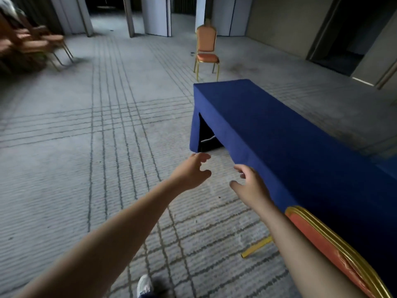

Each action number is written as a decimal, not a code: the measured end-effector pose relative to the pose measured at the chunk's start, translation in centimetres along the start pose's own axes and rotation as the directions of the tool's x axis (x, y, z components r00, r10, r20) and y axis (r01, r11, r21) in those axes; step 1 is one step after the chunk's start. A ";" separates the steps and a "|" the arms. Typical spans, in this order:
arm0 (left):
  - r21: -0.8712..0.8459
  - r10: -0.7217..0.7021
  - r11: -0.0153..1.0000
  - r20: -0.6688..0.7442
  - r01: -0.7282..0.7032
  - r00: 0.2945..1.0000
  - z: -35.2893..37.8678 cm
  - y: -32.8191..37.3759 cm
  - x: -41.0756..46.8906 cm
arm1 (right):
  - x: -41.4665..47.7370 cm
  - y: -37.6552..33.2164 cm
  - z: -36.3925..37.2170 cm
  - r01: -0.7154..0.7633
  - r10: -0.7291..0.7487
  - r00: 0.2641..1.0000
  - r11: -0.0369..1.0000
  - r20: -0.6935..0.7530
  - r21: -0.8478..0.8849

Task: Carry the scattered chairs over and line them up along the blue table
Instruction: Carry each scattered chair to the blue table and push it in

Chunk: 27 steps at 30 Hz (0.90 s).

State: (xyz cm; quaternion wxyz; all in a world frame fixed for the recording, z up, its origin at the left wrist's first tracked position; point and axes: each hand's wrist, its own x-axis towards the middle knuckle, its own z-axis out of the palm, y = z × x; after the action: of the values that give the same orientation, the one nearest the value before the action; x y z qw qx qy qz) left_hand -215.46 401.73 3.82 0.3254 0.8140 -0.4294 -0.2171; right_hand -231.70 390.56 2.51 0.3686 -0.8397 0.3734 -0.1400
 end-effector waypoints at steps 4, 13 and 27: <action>0.002 0.008 1.000 -0.036 -0.008 0.999 -6.0 -4.0 5.9 | 7.9 -5.0 3.1 0.026 -0.026 0.999 1.000 -0.021 0.014; 0.048 0.056 0.997 -0.045 -0.054 0.997 -17.7 -11.5 20.3 | 24.3 -14.4 8.1 0.041 -0.040 0.996 0.999 -0.076 0.013; 0.050 -0.012 0.999 -0.077 0.016 0.997 -27.8 -18.5 50.7 | 58.7 -19.0 12.1 0.097 -0.096 0.994 0.995 0.044 -0.019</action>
State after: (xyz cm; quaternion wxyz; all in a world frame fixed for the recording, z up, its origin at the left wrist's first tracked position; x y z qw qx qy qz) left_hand -160.29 376.44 6.08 0.3194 0.8328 -0.4161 -0.1771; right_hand -175.57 362.45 5.58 0.3607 -0.8634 0.3258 -0.1356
